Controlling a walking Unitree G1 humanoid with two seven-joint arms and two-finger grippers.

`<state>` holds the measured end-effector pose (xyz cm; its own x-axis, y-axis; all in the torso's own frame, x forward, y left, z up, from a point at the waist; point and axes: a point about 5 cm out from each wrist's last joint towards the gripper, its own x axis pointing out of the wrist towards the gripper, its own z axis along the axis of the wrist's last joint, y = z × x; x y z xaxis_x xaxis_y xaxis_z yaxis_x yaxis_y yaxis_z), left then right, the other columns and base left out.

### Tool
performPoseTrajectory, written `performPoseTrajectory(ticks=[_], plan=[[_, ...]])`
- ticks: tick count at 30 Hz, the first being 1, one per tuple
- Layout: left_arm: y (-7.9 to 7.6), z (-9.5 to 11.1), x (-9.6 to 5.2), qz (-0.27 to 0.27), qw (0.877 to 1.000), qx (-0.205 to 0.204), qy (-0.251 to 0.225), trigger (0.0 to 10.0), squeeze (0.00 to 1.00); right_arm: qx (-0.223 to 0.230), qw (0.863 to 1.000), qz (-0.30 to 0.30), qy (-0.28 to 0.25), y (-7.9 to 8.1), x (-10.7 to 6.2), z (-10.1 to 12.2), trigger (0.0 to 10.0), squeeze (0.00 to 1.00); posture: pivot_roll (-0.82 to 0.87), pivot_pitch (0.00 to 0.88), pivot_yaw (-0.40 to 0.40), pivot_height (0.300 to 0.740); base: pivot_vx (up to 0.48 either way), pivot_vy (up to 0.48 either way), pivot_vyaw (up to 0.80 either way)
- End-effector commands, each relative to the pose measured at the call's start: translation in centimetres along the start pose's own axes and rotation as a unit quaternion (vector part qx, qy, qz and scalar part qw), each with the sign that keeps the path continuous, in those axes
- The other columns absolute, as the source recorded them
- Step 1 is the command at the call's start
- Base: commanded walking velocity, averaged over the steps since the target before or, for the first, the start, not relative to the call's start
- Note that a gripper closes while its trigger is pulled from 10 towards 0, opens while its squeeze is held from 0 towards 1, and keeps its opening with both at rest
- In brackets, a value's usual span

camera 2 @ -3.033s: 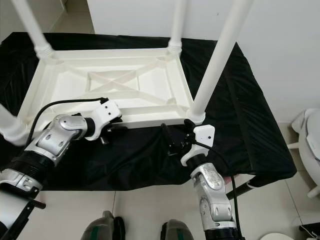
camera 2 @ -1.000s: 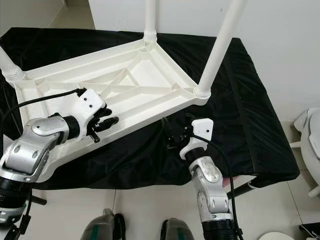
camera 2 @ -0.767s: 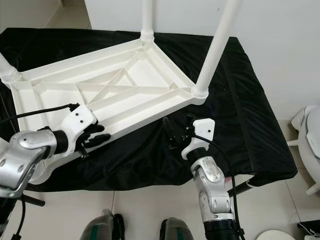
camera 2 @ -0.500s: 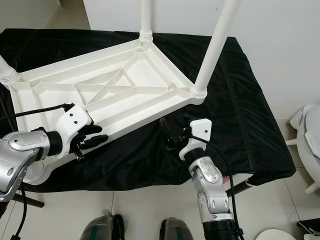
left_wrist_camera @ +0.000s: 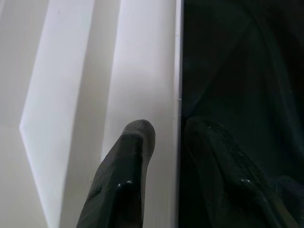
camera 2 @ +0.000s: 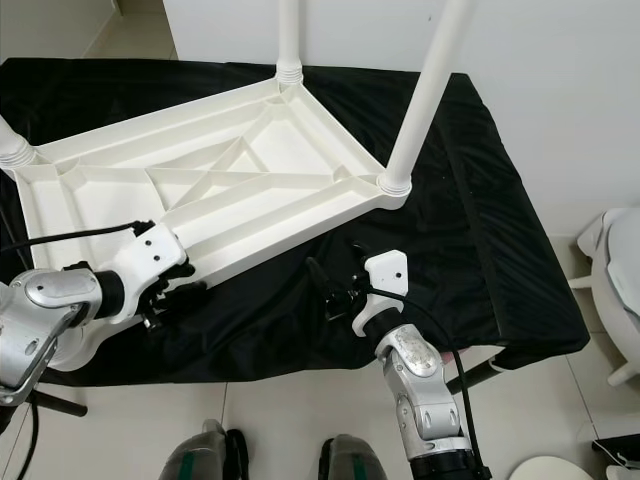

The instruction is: Building children table

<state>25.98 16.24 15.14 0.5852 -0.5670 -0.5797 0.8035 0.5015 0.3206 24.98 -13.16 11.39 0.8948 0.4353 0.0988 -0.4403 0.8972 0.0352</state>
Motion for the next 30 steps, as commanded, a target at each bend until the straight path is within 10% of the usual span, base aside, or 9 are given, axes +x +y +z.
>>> performPoseTrajectory(ticks=[1,9,10,13,14,30], plan=[[0.1,-1.1,0.2,0.018,0.999,-0.003,0.027,10.0,0.00,-0.006,1.000,0.003,0.003,-0.1,0.0,0.1,10.0,0.00,-0.10,0.070,0.001,0.740,0.000,0.000,0.00],[0.7,-0.9,0.9,0.040,0.999,-0.005,0.025,10.0,0.00,-0.012,1.000,-0.001,0.000,-0.3,0.1,0.3,10.0,0.00,-0.11,0.068,-0.001,0.740,0.000,0.000,0.00],[0.8,-0.8,0.9,0.044,0.999,-0.008,0.022,6.5,0.00,-0.013,1.000,-0.002,-0.001,-0.3,0.1,0.3,10.0,0.00,-0.11,0.068,-0.001,0.740,0.000,0.000,0.00],[0.9,-0.8,1.0,0.048,0.999,-0.011,0.019,6.5,0.00,-0.014,1.000,-0.003,-0.001,-0.4,0.1,0.3,10.0,0.00,-0.11,0.068,-0.001,0.740,0.000,0.000,0.00],[1.0,-0.6,1.0,0.050,0.999,-0.010,0.017,0.3,0.00,-0.014,1.000,-0.004,-0.001,-0.4,0.1,0.3,10.0,0.00,-0.11,0.067,0.000,0.740,0.000,0.000,0.00],[2.2,3.1,4.0,0.091,0.995,-0.010,-0.035,0.0,0.00,-0.013,1.000,-0.011,-0.006,0.0,0.5,0.4,10.0,0.00,-0.11,0.070,0.005,0.740,0.000,0.000,0.00]])
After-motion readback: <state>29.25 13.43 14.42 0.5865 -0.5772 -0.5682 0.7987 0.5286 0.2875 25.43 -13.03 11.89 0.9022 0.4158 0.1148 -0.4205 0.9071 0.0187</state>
